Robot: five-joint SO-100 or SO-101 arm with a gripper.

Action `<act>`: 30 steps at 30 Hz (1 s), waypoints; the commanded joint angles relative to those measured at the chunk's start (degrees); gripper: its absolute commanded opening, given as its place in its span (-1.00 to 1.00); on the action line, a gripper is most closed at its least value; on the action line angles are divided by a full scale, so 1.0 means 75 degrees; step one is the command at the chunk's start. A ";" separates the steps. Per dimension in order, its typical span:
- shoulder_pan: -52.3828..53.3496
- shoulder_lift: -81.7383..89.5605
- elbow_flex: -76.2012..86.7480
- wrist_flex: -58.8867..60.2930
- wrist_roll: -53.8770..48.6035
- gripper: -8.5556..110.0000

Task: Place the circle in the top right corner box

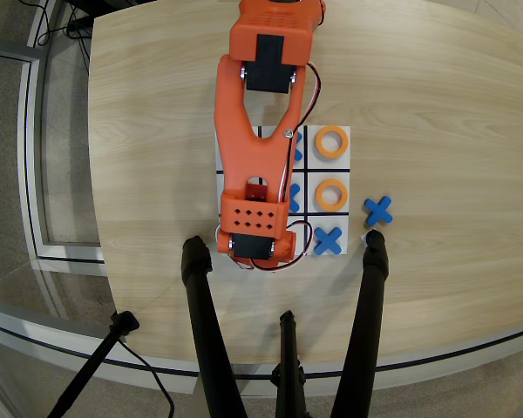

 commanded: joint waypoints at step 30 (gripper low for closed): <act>-0.1676 1.4250 1.1027 0.2707 -0.1160 -0.71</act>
